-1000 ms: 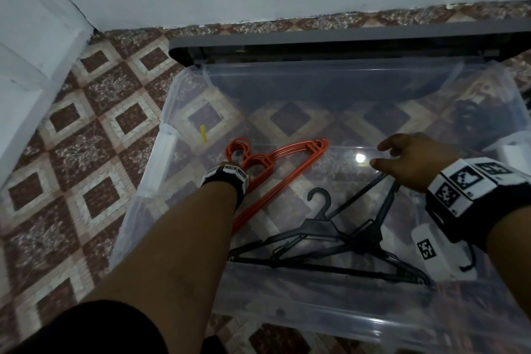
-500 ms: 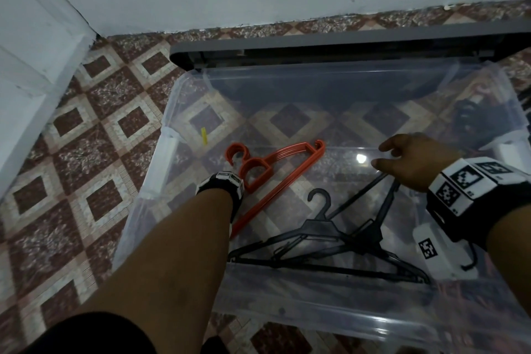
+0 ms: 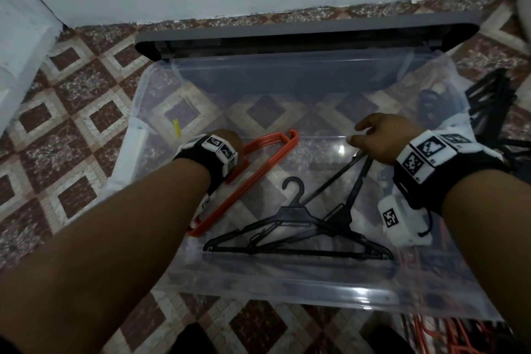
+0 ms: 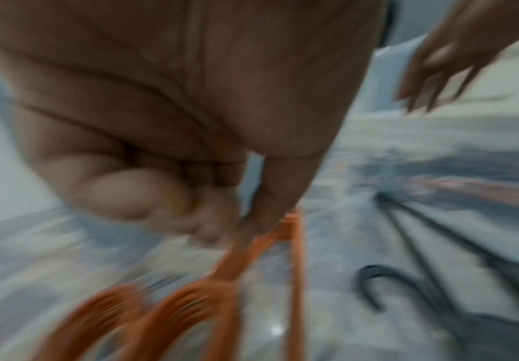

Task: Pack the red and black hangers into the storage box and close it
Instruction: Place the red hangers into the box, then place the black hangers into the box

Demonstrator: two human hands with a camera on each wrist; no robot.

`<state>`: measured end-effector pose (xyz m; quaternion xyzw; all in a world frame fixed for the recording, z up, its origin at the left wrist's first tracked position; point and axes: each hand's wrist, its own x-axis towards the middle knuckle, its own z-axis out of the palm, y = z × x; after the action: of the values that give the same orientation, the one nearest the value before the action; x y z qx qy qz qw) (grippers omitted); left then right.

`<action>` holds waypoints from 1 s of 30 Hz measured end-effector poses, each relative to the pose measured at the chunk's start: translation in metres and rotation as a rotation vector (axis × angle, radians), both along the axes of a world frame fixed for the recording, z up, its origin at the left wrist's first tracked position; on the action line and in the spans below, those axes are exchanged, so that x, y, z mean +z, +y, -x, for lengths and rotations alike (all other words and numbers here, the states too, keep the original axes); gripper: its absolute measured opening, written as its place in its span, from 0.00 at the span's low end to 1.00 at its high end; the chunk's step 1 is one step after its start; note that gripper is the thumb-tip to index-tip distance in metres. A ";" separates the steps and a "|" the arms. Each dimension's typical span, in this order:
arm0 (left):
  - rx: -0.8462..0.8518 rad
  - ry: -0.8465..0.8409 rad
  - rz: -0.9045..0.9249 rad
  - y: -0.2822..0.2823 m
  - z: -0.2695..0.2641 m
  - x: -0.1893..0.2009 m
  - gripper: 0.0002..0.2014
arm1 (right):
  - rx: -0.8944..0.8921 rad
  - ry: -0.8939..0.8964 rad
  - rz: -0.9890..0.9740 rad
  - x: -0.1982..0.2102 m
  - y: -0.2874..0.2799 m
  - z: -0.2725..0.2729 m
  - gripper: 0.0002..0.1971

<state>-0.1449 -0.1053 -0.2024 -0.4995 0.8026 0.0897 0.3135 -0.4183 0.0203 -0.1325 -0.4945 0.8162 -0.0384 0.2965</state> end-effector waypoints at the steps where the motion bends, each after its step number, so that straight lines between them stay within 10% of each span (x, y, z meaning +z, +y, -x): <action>1: -0.027 0.063 -0.008 0.003 0.015 0.002 0.11 | -0.013 -0.009 0.011 0.001 0.000 0.002 0.24; 4: -0.174 0.201 -0.034 0.022 0.055 -0.012 0.12 | -0.033 -0.002 0.030 0.005 0.000 0.008 0.23; 6: -0.245 0.256 -0.070 0.035 0.073 -0.033 0.31 | -0.009 0.026 0.020 0.006 0.002 0.011 0.24; 14: -0.212 0.075 -0.202 0.066 0.094 -0.060 0.30 | 0.048 0.042 -0.039 0.001 0.007 0.015 0.27; 20: -0.280 0.226 -0.406 0.051 0.101 0.012 0.04 | 0.117 -0.052 -0.015 0.016 0.007 0.005 0.21; 25: -0.158 0.454 -0.380 0.061 0.104 0.089 0.07 | 0.189 -0.410 -0.048 0.046 0.005 -0.015 0.02; 30: -0.158 0.585 -0.243 0.077 0.100 0.158 0.10 | 0.271 -0.411 0.030 0.100 0.013 -0.024 0.10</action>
<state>-0.2451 -0.0288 -0.0446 -0.3476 0.8783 0.3001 0.1330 -0.3943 0.0337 -0.0321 -0.5857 0.6641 -0.1104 0.4514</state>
